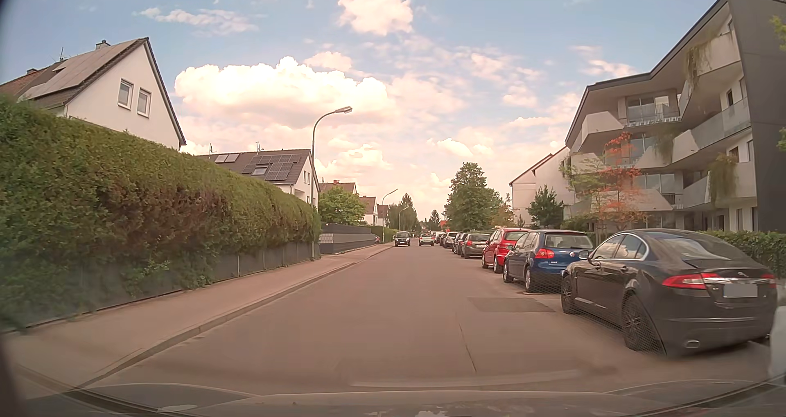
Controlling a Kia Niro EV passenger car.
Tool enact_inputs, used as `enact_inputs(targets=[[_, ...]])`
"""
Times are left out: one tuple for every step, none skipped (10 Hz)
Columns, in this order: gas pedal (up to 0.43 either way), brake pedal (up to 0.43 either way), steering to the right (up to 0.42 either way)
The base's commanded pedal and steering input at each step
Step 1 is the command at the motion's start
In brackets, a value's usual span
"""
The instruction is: Follow the waypoints while adhering to traffic rules and regulations
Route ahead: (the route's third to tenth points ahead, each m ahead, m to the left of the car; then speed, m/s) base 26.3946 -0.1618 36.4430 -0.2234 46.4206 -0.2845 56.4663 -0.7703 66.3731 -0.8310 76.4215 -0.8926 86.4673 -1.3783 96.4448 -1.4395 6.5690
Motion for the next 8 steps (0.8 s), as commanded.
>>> enact_inputs(targets=[[0.268, 0.018, 0.002], [0.28, 0.018, 0.002], [0.268, 0.018, 0.001], [0.268, 0.018, 0.001], [0.22, 0.018, 0.0], [0.11, 0.018, -0.002], [0.11, 0.018, -0.002], [0.059, 0.018, 0.002]])
